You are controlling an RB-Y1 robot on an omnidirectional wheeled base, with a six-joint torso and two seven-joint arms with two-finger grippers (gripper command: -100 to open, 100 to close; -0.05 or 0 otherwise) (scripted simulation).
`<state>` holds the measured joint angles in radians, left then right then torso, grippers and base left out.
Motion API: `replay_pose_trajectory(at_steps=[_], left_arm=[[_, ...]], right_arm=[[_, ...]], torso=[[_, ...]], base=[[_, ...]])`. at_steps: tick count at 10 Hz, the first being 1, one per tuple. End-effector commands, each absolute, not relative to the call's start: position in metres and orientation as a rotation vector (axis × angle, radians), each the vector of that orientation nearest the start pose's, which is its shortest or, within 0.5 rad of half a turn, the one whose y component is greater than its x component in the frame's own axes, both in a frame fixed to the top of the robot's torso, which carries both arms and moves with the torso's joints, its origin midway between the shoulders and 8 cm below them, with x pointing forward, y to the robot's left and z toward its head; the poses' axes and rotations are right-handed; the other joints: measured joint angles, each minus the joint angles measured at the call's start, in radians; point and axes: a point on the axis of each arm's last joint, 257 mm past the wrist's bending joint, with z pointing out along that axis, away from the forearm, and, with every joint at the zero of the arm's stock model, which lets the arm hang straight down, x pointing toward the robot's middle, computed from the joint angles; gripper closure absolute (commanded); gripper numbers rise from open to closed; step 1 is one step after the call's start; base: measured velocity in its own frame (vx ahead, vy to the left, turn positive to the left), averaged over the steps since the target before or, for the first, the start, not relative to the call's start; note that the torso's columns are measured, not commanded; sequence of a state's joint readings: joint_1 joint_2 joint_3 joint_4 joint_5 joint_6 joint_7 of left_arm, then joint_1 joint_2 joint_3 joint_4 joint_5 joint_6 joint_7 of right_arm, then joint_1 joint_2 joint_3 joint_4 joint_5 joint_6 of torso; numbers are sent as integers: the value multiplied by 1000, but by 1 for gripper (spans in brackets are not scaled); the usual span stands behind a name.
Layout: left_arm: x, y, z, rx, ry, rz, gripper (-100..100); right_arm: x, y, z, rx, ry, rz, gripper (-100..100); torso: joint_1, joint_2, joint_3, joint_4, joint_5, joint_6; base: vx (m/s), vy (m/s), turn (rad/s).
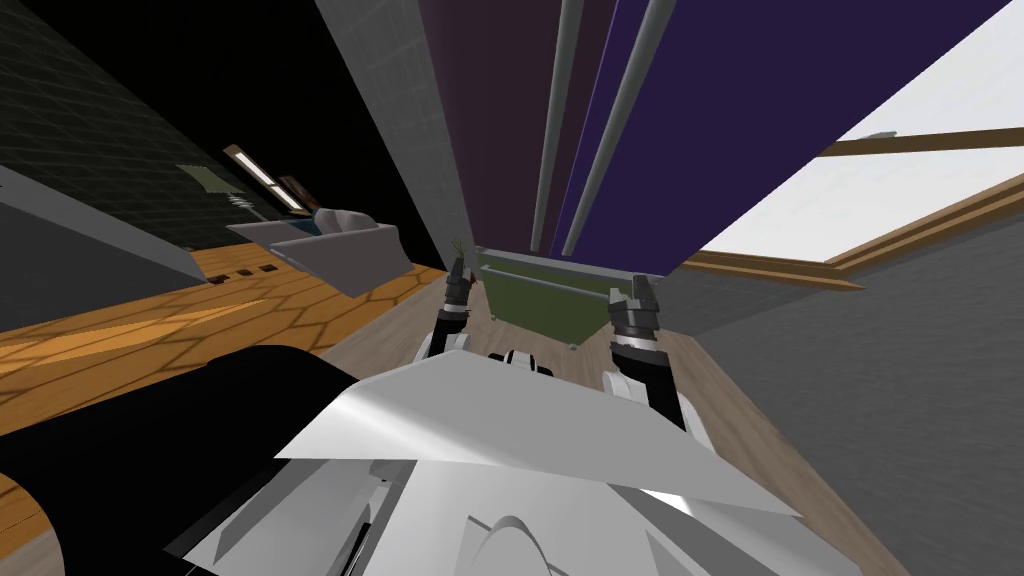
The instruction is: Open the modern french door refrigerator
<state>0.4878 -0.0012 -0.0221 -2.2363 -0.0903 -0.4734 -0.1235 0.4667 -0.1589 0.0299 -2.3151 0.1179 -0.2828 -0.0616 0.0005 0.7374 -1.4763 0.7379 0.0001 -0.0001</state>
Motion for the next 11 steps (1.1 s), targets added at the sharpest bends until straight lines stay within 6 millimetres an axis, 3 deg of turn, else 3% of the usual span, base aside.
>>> replay_pose_trajectory(at_steps=[1, 11], left_arm=[[360, 263, 3, -599, 736, -1145, 0], [360, 263, 3, -599, 736, -1145, 0]], right_arm=[[391, -236, -1, 563, 977, 1171, -100], [430, -215, -12, 382, 1164, 873, -100]], torso=[[0, 0, 0, 0, 0, 0], [-1, 1, 1, 0, 0, 0]], base=[[16, 81, 19], [13, 58, 16]])
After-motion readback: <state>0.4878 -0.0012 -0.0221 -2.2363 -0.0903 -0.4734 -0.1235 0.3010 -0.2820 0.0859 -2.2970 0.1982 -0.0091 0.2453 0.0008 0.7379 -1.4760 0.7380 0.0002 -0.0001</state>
